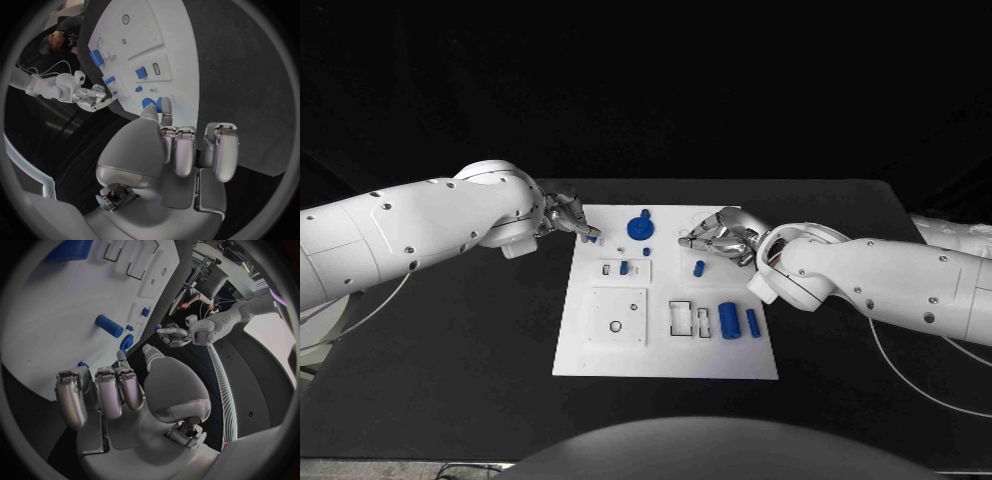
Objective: Assemble the parts on the task board
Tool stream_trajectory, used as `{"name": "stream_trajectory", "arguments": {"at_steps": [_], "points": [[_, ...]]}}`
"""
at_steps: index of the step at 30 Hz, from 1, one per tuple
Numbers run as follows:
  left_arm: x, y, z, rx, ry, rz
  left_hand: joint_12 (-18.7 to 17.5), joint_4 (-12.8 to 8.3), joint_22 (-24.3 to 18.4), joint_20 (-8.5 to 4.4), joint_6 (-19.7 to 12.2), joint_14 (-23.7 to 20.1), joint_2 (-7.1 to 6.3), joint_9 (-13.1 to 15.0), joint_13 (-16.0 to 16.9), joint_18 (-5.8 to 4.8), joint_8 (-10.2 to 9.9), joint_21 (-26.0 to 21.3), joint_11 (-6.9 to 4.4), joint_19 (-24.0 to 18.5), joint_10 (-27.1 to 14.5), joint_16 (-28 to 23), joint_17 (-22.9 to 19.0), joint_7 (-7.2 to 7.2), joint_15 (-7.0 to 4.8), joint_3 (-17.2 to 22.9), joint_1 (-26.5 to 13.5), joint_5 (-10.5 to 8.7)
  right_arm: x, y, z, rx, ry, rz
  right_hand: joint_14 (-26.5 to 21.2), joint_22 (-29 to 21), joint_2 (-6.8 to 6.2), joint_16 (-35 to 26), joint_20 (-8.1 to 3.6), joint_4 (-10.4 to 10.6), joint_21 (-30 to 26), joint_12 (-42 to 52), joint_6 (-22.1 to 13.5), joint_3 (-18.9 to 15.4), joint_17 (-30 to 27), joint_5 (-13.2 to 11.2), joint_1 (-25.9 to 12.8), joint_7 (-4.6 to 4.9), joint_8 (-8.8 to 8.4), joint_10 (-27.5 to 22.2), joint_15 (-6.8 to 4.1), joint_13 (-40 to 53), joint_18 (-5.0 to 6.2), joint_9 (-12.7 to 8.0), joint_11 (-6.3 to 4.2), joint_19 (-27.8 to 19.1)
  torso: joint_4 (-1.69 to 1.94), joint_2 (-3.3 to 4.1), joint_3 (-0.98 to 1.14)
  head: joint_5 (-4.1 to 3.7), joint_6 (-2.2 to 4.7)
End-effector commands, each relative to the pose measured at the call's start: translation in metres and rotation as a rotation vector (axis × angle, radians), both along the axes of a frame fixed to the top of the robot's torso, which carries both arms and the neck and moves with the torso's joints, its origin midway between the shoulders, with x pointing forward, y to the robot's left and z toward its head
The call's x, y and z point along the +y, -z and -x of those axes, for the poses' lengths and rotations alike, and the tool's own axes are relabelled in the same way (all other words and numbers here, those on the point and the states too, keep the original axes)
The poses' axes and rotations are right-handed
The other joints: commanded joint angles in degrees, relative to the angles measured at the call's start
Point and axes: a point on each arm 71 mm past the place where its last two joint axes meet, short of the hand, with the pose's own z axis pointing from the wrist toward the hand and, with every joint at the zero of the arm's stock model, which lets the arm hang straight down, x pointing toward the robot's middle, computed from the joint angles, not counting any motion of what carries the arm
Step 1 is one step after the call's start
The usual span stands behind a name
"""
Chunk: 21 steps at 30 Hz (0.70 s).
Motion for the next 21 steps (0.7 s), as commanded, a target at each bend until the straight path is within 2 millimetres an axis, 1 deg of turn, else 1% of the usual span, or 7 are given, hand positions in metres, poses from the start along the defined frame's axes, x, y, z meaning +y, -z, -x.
{"name": "stream_trajectory", "arguments": {"at_steps": [1, 6, 11, 14, 16, 21], "points": [[-0.003, 0.001, 0.009, 0.058, -0.007, -0.026, -0.17, -0.04, 15.09, 0.38, 0.58, 5.65, 2.21, 0.01, 1.62, -0.43, -0.16, 0.14, -2.44, 5.93, 8.94, 0.15, 15.08, -0.18, 0.17, 0.57, 1.6, 0.31, 0.002, 0.001, 0.001, 0.002, -0.014, 0.006, 5.98, 15.1, 0.0, 0.23, 0.3, 0.05, 0.26, 0.23, -0.13, 0.11, 15.09, 0.17, -0.16, 1.07, 0.2, 6.15, 0.38, 15.07, -0.82, 0.08, 0.42, 5.9, 0.0, -0.01, -0.01, 0.14, -0.05], [-0.009, 0.001, 0.02, 0.083, -0.009, -0.041, -0.17, -0.1, 15.09, 0.39, 0.85, 5.65, 2.26, 0.03, 1.62, -0.43, -0.12, 0.14, -2.52, 5.93, 8.94, 0.15, 15.08, -0.28, 0.17, 0.93, 1.66, 0.38, 0.002, 0.0, 0.001, 0.0, -0.015, 0.005, 5.98, 15.1, 0.0, 0.23, 0.3, 0.05, 0.26, 0.23, -0.13, 0.11, 15.09, 0.17, -0.16, 1.07, 0.2, 6.15, 0.38, 15.07, -0.82, 0.08, 0.42, 5.9, -0.08, -0.02, 0.0, 0.38, -0.05], [-0.018, 0.003, 0.027, 0.11, -0.017, -0.068, -0.17, -0.17, 15.09, 0.4, 1.0, 5.65, 2.13, 0.02, 1.62, -0.43, -0.22, 0.14, -2.62, 5.93, 8.94, 0.15, 15.08, -0.37, 0.11, 1.66, 1.94, 0.58, 0.002, 0.0, 0.001, -0.002, -0.014, 0.004, 5.98, 15.1, 0.0, 0.23, 0.3, 0.05, 0.26, 0.23, -0.13, 0.11, 15.09, 0.17, -0.16, 1.07, 0.2, 6.15, 0.38, 15.07, -0.82, 0.08, 0.42, 5.9, -0.02, 0.05, -0.05, 0.5, -0.01], [-0.022, 0.004, 0.029, 0.12, -0.027, -0.086, -0.17, -0.12, 15.09, 0.4, 0.99, 5.65, 2.12, 0.01, 1.62, -0.43, -0.24, 0.14, -2.61, 5.93, 8.94, 0.15, 15.08, -0.34, 0.11, 1.71, 1.88, 0.59, 0.002, 0.0, 0.001, -0.001, -0.014, 0.004, 5.98, 15.1, 0.0, 0.23, 0.3, 0.05, 0.26, 0.23, -0.13, 0.11, 15.09, 0.17, -0.16, 1.07, 0.2, 6.15, 0.38, 15.07, -0.82, 0.08, 0.42, 5.9, -0.09, 0.05, -0.05, 0.59, 0.0], [-0.024, 0.004, 0.03, 0.124, -0.035, -0.097, -0.17, -0.06, 15.09, 0.4, 1.0, 5.65, 2.09, 0.0, 1.62, -0.43, -0.28, 0.14, -2.6, 5.93, 8.94, 0.15, 15.08, -0.3, 0.1, 1.79, 1.74, 0.59, 0.002, 0.0, 0.001, -0.002, -0.014, 0.004, 5.98, 15.1, 0.0, 0.23, 0.3, 0.05, 0.26, 0.23, -0.13, 0.11, 15.09, 0.17, -0.16, 1.07, 0.2, 6.15, 0.38, 15.07, -0.82, 0.08, 0.42, 5.9, -0.02, 0.0, -0.05, 0.55, -0.04], [-0.027, 0.005, 0.031, 0.126, -0.053, -0.119, -0.17, -0.03, 15.09, 0.4, 1.02, 5.65, 2.11, -0.01, 1.62, -0.43, -0.32, 0.14, -2.57, 5.93, 8.94, 0.15, 15.08, -0.27, 0.1, 1.9, 1.55, 0.6, 0.002, 0.0, 0.001, -0.001, -0.014, 0.004, 5.98, 15.1, 0.0, 0.23, 0.3, 0.05, 0.26, 0.23, -0.13, 0.11, 15.09, 0.17, -0.16, 1.07, 0.2, 6.15, 0.38, 15.07, -0.82, 0.08, 0.42, 5.9, -0.03, 0.03, -0.07, 0.66, -0.03]]}}
